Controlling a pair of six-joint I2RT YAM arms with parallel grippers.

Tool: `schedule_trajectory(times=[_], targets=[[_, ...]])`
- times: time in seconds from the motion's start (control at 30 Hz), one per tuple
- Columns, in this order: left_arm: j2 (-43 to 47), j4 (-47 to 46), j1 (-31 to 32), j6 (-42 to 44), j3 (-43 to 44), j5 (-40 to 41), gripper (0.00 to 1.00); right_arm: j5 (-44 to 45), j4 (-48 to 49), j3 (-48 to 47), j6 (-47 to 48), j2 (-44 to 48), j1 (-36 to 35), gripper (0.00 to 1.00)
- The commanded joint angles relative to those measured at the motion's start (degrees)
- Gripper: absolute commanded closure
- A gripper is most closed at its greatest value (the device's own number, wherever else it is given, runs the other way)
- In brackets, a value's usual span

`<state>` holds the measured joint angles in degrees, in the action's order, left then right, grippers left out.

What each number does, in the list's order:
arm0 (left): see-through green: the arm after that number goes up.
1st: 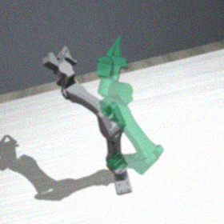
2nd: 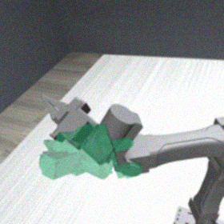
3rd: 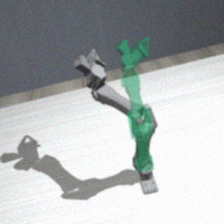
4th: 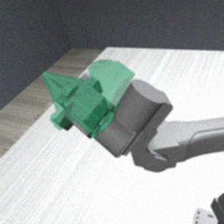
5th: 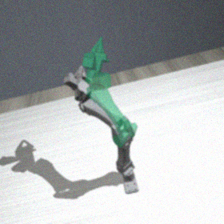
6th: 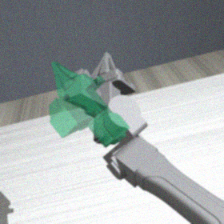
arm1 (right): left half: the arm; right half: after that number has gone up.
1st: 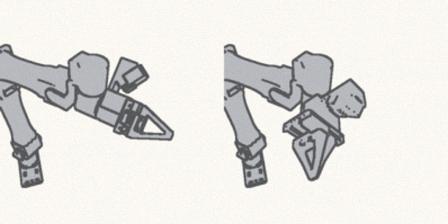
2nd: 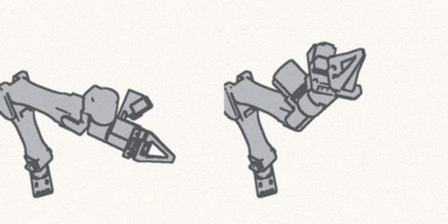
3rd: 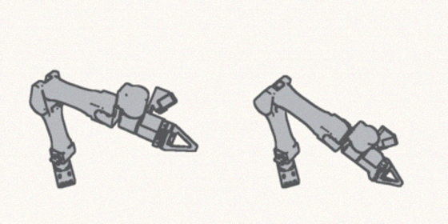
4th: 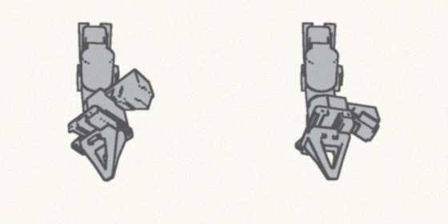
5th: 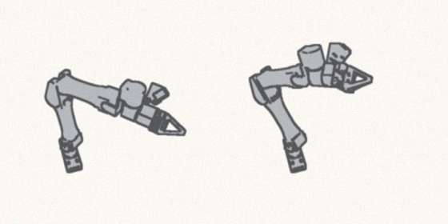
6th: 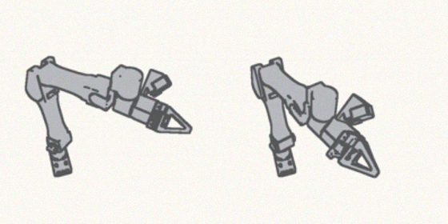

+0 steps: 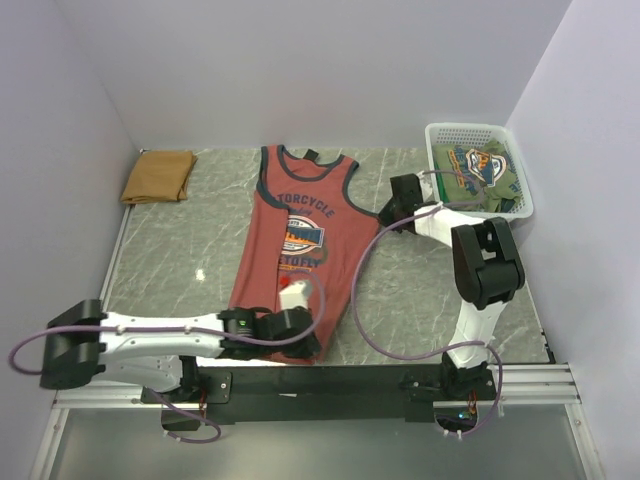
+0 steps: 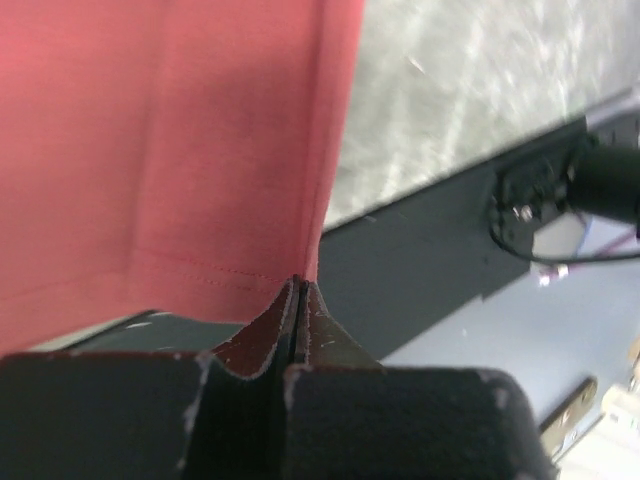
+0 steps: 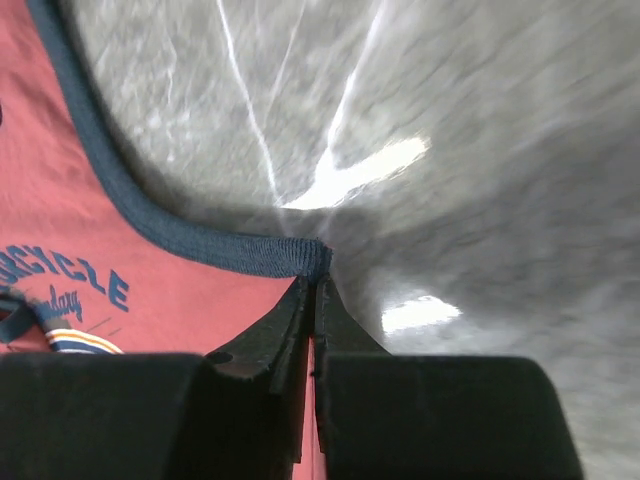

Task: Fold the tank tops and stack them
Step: Fold the tank top

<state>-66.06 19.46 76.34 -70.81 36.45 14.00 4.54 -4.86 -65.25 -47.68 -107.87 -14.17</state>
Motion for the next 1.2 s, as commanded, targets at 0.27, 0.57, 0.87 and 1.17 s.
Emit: schedule_trajectory(times=[0.27, 0.57, 0.87, 1.17], targets=[[-6.90, -7.43, 6.54, 0.32, 5.48, -2.40, 0.99, 12.42, -8.49, -5.05, 10.94, 3.90, 2.05, 1.00], [2.51, -1.63, 6.37, -5.21, 2.05, 4.88, 0.99, 10.76, -11.57, -13.22, 12.43, 1.97, 0.82, 1.00], [9.10, 6.90, 6.02, -14.09, -3.21, 8.85, 1.00, 11.11, -19.21, -30.88, 14.81, -8.65, -6.47, 1.00], [16.14, 12.26, 5.84, -20.78, -9.11, 9.82, 0.99, 13.57, -26.07, -48.64, 17.18, -20.95, -13.77, 1.00]])
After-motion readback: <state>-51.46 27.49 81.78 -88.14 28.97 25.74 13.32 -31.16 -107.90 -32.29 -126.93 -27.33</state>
